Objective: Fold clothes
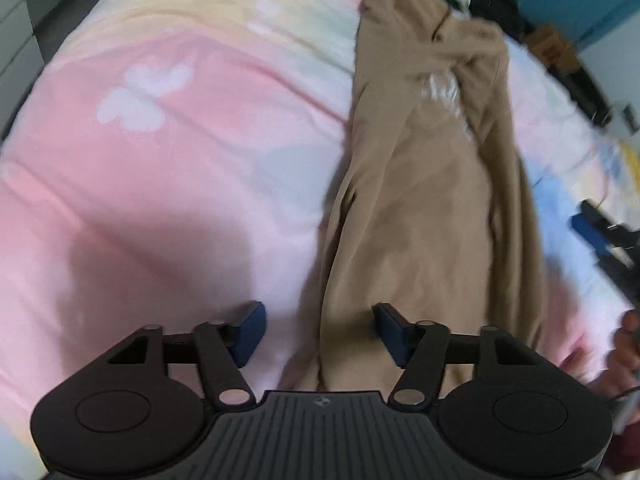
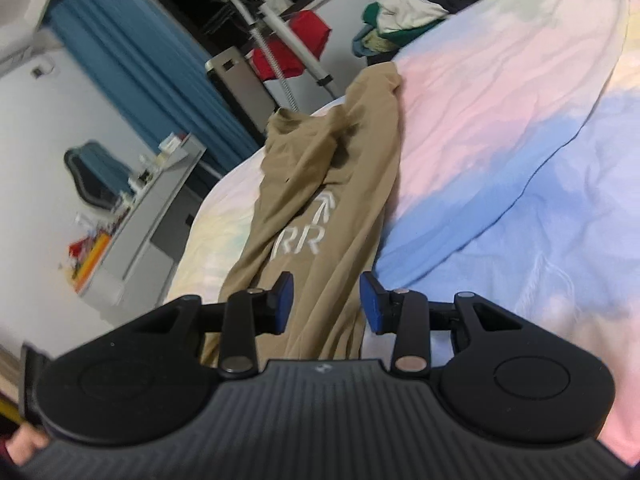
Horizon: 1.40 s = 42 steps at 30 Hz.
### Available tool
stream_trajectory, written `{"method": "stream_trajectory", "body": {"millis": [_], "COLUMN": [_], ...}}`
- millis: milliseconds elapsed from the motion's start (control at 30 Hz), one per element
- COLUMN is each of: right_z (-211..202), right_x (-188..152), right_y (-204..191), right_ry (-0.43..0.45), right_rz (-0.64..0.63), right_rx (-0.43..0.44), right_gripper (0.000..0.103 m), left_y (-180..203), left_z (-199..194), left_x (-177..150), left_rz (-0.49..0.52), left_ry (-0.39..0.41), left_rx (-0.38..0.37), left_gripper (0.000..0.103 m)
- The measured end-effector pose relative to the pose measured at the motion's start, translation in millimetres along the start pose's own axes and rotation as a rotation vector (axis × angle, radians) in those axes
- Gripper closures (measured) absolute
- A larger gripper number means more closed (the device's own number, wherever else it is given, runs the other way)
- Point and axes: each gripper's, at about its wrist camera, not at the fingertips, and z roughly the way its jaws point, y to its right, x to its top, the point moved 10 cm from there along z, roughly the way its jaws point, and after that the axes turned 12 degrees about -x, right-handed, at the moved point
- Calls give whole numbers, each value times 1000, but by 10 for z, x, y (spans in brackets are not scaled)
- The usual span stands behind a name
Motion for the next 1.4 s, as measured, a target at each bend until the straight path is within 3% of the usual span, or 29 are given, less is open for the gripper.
{"method": "stream_trajectory", "body": {"millis": [33, 100, 233, 333, 400, 533, 600, 733, 767, 800, 833, 900, 967, 1067, 1167, 1267, 1333, 1367, 1400], "right_z": [-34, -103, -211, -225, -228, -223, -215, -215, -215, -215, -215, -216, -216, -217, -209, -198, -185, -177, -169], "right_x": [-48, -143, -337, -495, -527, -522, -518, -516, -516, -515, -515, -514, -513, -512, -521, -528, -529, -533, -537], "right_y": [-16, -47, -122, -212, -267, -210, -167, -174, -176, -178, -180, -184, -187, -193, -197, -196, -186, -184, -183], "right_ry": [-5, -14, -34, -51, -46, -53, -63, -66, -67, -67, -68, -70, -71, -73, -79, -86, -91, -94, -98], "right_rz": [-12, -35, -84, -127, -163, -152, -130, -124, -122, -120, -119, -116, -113, -108, -107, -105, -102, -101, -100], "right_rx": [-9, -27, -53, -51, -51, -62, -59, -51, -49, -46, -44, -40, -36, -30, -29, -29, -30, -31, -31], "right_gripper": [63, 63, 63, 63, 63, 63, 63, 63, 63, 63, 63, 63, 63, 63, 63, 63, 63, 63, 63], "left_y": [25, 107, 424, 810, 1090, 1541, 1614, 1539, 1459, 1368, 1262, 957, 574, 190, 113, 212, 279, 329, 389], "left_z": [-12, -62, -260, -382, -413, -184, -44, -38, -96, -165, -248, -399, -489, -447, -309, -219, -164, -162, -182], "left_x": [-29, -81, -159, -224, -278, -473, -601, -598, -525, -451, -375, -200, -61, -3, -84, -254, -364, -397, -415], "left_rz": [34, 125, 368, 550, 631, 687, 713, 693, 665, 631, 589, 464, 287, 106, 40, 134, 217, 263, 311], "left_ry": [-6, -5, 38, 57, 63, 11, -24, -9, 16, 40, 64, 109, 114, 64, -49, -142, -193, -204, -203], "left_rx": [28, 98, 254, 314, 297, 153, 127, 65, 58, 51, 44, 50, 72, 17, -40, 1, 66, 93, 118], "left_gripper": [66, 92, 101, 101, 101, 101, 100, 87, 78, 61, 54, 43, 40, 37, 37, 41, 73, 96, 98]}}
